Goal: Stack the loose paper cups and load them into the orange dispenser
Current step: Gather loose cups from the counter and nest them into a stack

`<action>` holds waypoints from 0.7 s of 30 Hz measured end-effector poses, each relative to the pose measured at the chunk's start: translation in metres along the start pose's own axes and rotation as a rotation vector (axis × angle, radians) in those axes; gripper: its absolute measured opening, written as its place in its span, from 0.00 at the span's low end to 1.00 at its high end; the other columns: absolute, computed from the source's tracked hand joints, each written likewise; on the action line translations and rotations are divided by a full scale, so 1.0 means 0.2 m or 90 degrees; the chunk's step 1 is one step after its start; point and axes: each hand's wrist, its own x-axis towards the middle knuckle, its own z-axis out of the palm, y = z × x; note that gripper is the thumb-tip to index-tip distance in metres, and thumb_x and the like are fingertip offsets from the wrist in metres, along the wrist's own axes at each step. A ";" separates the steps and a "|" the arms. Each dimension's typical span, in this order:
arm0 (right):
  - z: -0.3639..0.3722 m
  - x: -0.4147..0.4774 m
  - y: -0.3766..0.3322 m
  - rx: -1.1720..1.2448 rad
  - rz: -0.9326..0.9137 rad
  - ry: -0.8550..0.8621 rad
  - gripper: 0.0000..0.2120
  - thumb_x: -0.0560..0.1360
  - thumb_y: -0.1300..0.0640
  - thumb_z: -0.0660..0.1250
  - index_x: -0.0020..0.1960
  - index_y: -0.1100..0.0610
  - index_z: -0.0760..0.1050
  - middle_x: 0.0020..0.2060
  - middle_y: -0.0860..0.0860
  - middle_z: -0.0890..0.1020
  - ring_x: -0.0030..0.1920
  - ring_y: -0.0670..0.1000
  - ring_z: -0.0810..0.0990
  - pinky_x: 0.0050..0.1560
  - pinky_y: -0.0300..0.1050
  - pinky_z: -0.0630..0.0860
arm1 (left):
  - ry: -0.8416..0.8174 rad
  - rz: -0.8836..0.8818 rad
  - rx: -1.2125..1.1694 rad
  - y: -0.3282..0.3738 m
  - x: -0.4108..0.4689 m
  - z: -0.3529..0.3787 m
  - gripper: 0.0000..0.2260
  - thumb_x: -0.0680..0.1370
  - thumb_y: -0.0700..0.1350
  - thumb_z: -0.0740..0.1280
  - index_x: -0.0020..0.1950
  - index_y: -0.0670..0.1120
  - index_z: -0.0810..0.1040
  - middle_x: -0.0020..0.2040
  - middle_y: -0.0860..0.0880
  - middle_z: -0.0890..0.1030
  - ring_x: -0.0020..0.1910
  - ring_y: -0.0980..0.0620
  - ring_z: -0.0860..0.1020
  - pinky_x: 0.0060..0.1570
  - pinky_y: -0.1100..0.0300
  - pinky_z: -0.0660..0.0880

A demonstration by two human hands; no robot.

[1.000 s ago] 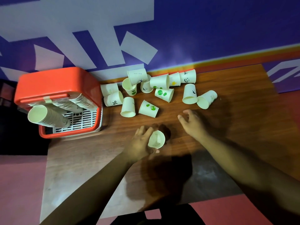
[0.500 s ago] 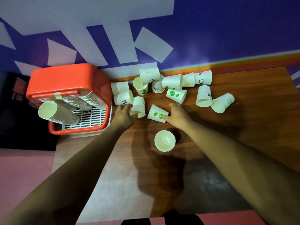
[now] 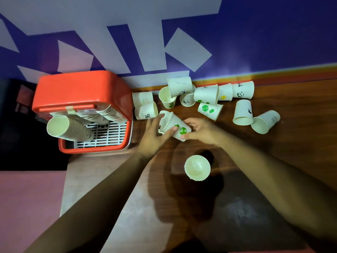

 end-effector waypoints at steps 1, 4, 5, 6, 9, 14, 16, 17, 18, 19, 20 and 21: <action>0.01 -0.01 -0.02 0.000 -0.006 -0.024 0.31 0.60 0.46 0.80 0.61 0.49 0.76 0.55 0.46 0.83 0.55 0.46 0.82 0.63 0.53 0.77 | -0.019 -0.005 -0.029 0.00 0.00 -0.01 0.28 0.74 0.58 0.73 0.71 0.54 0.71 0.67 0.53 0.71 0.66 0.55 0.73 0.65 0.58 0.72; 0.05 -0.01 -0.09 0.011 -0.009 -0.066 0.28 0.64 0.46 0.78 0.62 0.48 0.77 0.57 0.46 0.83 0.58 0.44 0.80 0.64 0.50 0.76 | -0.017 -0.013 -0.124 0.00 0.00 -0.07 0.23 0.76 0.53 0.73 0.69 0.51 0.74 0.64 0.52 0.77 0.62 0.57 0.77 0.60 0.59 0.77; 0.06 0.00 -0.12 0.037 -0.002 -0.074 0.27 0.67 0.45 0.77 0.63 0.49 0.76 0.58 0.46 0.82 0.58 0.44 0.80 0.63 0.49 0.76 | 0.000 -0.008 -0.142 0.01 0.00 -0.10 0.20 0.77 0.50 0.73 0.67 0.50 0.75 0.62 0.52 0.78 0.60 0.59 0.78 0.56 0.63 0.77; 0.07 0.02 -0.14 0.062 0.008 -0.072 0.24 0.70 0.45 0.74 0.64 0.50 0.76 0.57 0.47 0.82 0.58 0.44 0.80 0.62 0.48 0.77 | 0.022 -0.005 -0.150 0.00 0.00 -0.14 0.18 0.78 0.47 0.72 0.66 0.49 0.75 0.60 0.51 0.78 0.57 0.60 0.79 0.52 0.67 0.76; 0.11 0.13 -0.19 0.024 0.039 0.062 0.20 0.76 0.43 0.67 0.63 0.52 0.75 0.58 0.51 0.81 0.55 0.49 0.81 0.59 0.50 0.78 | 0.062 -0.017 -0.171 0.00 -0.04 -0.26 0.18 0.78 0.45 0.71 0.66 0.46 0.73 0.57 0.52 0.79 0.50 0.60 0.79 0.43 0.69 0.75; 0.21 0.36 -0.20 -0.179 0.065 0.136 0.34 0.75 0.39 0.66 0.76 0.47 0.59 0.71 0.57 0.68 0.69 0.58 0.70 0.68 0.53 0.69 | 0.055 -0.016 -0.209 -0.04 -0.15 -0.39 0.18 0.77 0.46 0.72 0.65 0.48 0.73 0.56 0.52 0.81 0.57 0.50 0.81 0.50 0.54 0.81; 0.26 0.42 -0.20 -0.231 0.073 0.109 0.35 0.74 0.39 0.67 0.76 0.44 0.57 0.70 0.59 0.67 0.68 0.60 0.70 0.67 0.54 0.69 | 0.069 -0.014 -0.211 -0.04 -0.19 -0.42 0.18 0.77 0.45 0.72 0.65 0.47 0.73 0.55 0.51 0.80 0.55 0.53 0.82 0.48 0.58 0.80; 0.28 0.43 -0.20 -0.258 0.081 0.100 0.34 0.74 0.39 0.67 0.75 0.44 0.59 0.69 0.59 0.67 0.67 0.60 0.71 0.65 0.53 0.70 | 0.075 -0.014 -0.215 -0.04 -0.21 -0.43 0.18 0.77 0.45 0.72 0.65 0.46 0.73 0.55 0.52 0.80 0.54 0.56 0.81 0.47 0.61 0.79; 0.29 0.44 -0.19 -0.272 0.083 0.100 0.34 0.73 0.40 0.69 0.74 0.46 0.60 0.68 0.58 0.68 0.65 0.59 0.72 0.63 0.52 0.71 | 0.077 -0.015 -0.209 -0.05 -0.22 -0.44 0.19 0.76 0.45 0.72 0.66 0.45 0.73 0.55 0.52 0.80 0.54 0.58 0.81 0.47 0.62 0.79; 0.30 0.45 -0.18 -0.265 0.081 0.103 0.33 0.73 0.42 0.70 0.73 0.49 0.63 0.67 0.57 0.70 0.63 0.58 0.74 0.60 0.51 0.73 | 0.079 -0.018 -0.199 -0.06 -0.23 -0.45 0.20 0.76 0.46 0.73 0.66 0.46 0.73 0.56 0.52 0.80 0.55 0.59 0.81 0.48 0.63 0.78; 0.30 0.46 -0.18 -0.241 0.078 0.110 0.32 0.72 0.44 0.72 0.70 0.52 0.65 0.64 0.56 0.73 0.62 0.57 0.75 0.57 0.49 0.73 | 0.077 -0.019 -0.185 -0.06 -0.24 -0.45 0.22 0.76 0.48 0.74 0.67 0.47 0.73 0.58 0.51 0.80 0.57 0.57 0.80 0.49 0.62 0.79; 0.29 0.45 -0.18 -0.209 0.081 0.121 0.29 0.71 0.46 0.74 0.66 0.56 0.67 0.61 0.54 0.75 0.59 0.56 0.76 0.53 0.47 0.73 | 0.074 -0.019 -0.177 -0.06 -0.25 -0.45 0.23 0.75 0.50 0.74 0.68 0.48 0.73 0.60 0.50 0.79 0.59 0.56 0.80 0.51 0.61 0.79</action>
